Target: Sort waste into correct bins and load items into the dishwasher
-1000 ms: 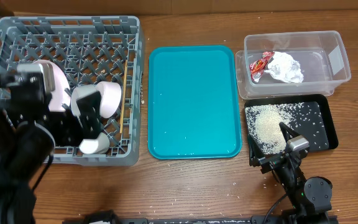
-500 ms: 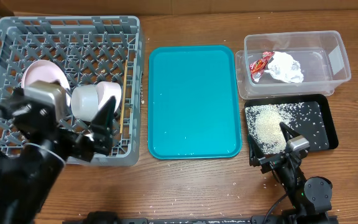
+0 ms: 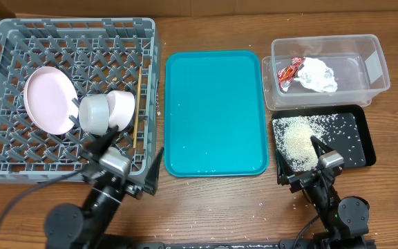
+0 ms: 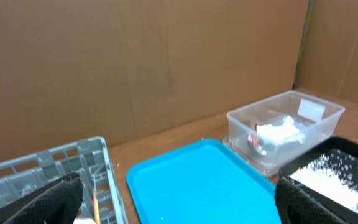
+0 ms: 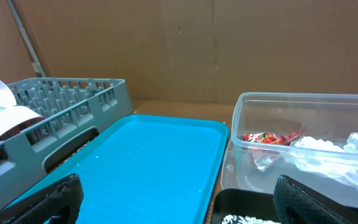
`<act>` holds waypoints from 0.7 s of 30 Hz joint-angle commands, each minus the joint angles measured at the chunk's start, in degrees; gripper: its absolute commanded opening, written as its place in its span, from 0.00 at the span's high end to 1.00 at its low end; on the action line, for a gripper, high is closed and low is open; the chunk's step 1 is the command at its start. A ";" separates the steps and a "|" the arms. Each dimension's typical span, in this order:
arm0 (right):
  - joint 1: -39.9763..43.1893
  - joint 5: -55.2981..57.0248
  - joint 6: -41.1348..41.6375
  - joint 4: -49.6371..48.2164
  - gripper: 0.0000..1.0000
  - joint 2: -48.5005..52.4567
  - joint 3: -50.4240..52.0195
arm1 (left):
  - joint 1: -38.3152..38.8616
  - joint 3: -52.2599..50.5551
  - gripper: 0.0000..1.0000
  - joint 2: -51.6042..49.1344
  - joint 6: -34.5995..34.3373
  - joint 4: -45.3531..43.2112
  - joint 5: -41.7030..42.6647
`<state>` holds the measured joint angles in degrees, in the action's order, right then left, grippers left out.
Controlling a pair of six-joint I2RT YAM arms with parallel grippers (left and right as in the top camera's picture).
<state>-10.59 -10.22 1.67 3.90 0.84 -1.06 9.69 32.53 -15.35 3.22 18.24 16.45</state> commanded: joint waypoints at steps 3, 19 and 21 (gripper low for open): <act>-0.33 0.31 0.02 -0.39 0.00 -0.68 0.61 | 1.27 -11.23 0.00 9.35 0.87 -3.50 -3.23; -0.33 0.31 0.02 -0.37 0.00 -0.68 0.61 | 1.20 -32.26 0.00 15.17 0.90 -18.51 -6.54; -0.33 0.31 0.02 -0.37 0.00 -0.68 0.61 | 1.20 -32.26 0.00 14.93 0.87 -14.93 -6.78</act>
<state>-10.59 -10.24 1.69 3.92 0.84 -1.06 10.52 0.95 -0.73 3.40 1.43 10.72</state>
